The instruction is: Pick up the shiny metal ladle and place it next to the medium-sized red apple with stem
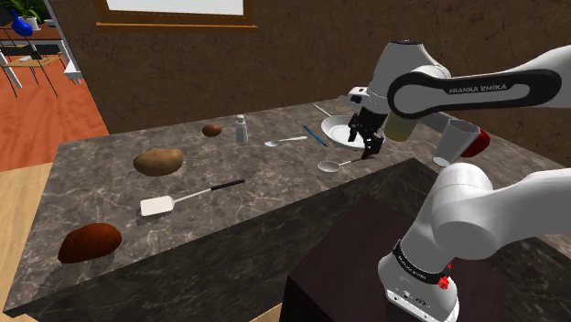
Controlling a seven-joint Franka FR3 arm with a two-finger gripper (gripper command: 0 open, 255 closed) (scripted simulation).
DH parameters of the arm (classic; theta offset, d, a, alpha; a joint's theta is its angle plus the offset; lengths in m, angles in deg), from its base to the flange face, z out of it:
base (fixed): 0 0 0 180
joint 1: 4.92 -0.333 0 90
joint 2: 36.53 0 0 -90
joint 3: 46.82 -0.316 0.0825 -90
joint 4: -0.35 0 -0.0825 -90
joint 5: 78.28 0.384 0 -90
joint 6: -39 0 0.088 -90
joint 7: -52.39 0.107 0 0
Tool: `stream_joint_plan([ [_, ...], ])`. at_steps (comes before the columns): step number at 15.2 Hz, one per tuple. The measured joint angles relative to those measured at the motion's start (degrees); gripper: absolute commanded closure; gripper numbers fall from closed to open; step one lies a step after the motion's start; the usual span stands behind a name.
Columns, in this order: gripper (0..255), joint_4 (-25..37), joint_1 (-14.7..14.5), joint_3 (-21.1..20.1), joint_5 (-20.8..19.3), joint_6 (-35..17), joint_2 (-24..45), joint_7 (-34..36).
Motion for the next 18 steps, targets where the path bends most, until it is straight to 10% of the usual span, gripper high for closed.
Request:
stream_joint_plan([
  [6, 0, -1.8, -3.8, 10.2, -5.8, -10.7, 6.5, -12.6],
  [17, 0, -3.3, -4.7, 13.6, -7.8, -17.2, 11.3, -12.7],
  [18, 255, -3.3, -4.7, 13.6, -7.8, -17.2, 11.3, -12.7],
])
